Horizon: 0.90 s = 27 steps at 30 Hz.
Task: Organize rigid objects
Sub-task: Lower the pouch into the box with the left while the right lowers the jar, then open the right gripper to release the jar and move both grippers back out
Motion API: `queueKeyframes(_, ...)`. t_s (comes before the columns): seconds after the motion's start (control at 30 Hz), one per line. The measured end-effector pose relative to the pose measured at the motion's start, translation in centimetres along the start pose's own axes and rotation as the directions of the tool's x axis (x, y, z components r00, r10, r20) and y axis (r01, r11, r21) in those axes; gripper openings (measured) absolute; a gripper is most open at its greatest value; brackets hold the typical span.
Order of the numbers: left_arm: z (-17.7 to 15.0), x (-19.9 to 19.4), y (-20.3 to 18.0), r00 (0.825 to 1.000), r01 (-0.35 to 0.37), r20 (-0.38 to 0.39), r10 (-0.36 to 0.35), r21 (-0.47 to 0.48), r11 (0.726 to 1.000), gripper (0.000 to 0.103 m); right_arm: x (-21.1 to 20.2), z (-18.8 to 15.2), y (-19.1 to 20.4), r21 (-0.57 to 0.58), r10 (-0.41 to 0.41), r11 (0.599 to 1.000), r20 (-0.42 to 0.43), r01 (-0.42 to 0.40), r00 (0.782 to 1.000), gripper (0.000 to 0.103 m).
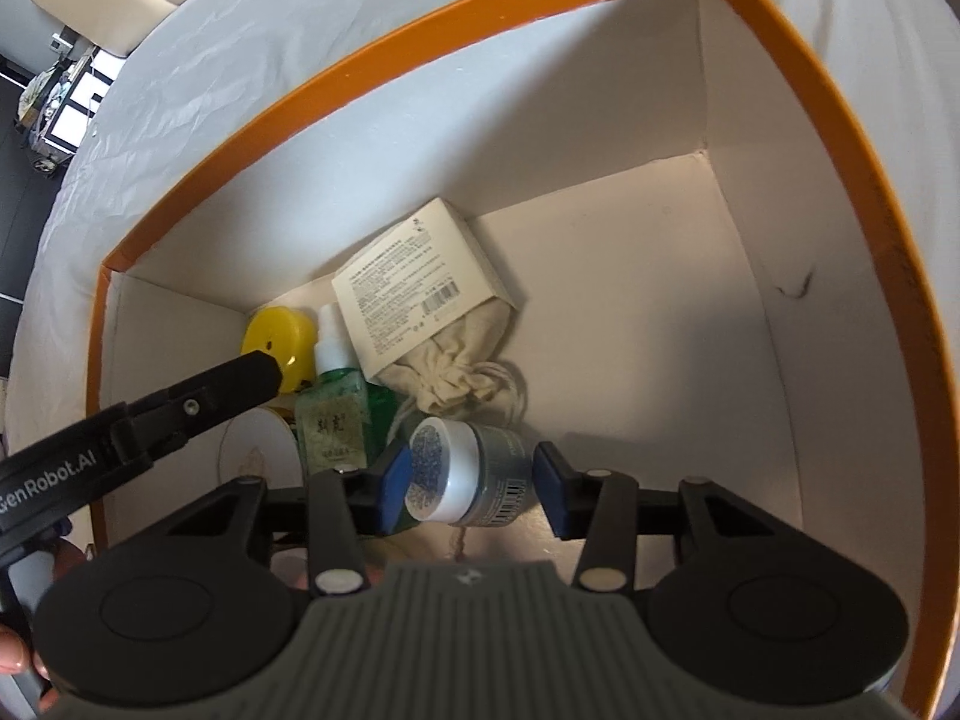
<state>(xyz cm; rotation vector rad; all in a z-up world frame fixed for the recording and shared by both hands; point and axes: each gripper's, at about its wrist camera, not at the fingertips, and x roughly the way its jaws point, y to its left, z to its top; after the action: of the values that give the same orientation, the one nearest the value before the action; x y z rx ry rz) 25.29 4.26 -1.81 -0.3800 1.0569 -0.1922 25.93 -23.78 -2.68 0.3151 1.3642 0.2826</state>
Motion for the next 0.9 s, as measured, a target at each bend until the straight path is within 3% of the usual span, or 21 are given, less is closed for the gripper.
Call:
queueKeyframes(0.2,-0.2,0.0,-0.1,1.0,0.003,-0.002,-0.003,0.007,1.0,0.035,-0.2,-0.6,-0.3,-0.002,-0.001,1.0,0.0,0.001,1.0,0.038)
queueKeyframes(0.3,-0.2,0.2,-0.1,1.0,0.002,-0.01,-0.002,0.011,1.0,0.035,0.2,-0.6,-0.2,0.027,0.058,0.998,-0.013,-0.057,0.998,0.024)
queueKeyframes(0.57,-0.4,0.1,-0.3,1.0,-0.001,-0.007,0.002,0.058,0.998,0.035,0.0,-0.8,0.9,-0.014,0.027,1.0,0.016,-0.027,1.0,0.027)
queueKeyframes(0.67,-0.9,-0.5,-0.9,1.0,0.02,0.014,-0.021,0.103,0.994,0.035,-1.0,-1.2,1.2,-0.056,-0.008,0.998,0.064,0.011,0.998,0.028)
queueKeyframes(0.77,-1.6,-1.8,-1.6,0.997,0.052,0.057,-0.061,0.149,0.987,0.035,-2.5,-2.0,1.4,-0.09,0.007,0.996,0.138,0.006,0.99,0.032)
queueKeyframes(0.9,-2.9,-4.4,-3.1,0.983,0.049,0.16,-0.091,0.249,0.967,0.035,-5.6,-4.7,2.0,-0.174,0.022,0.984,0.308,0.034,0.951,0.035)
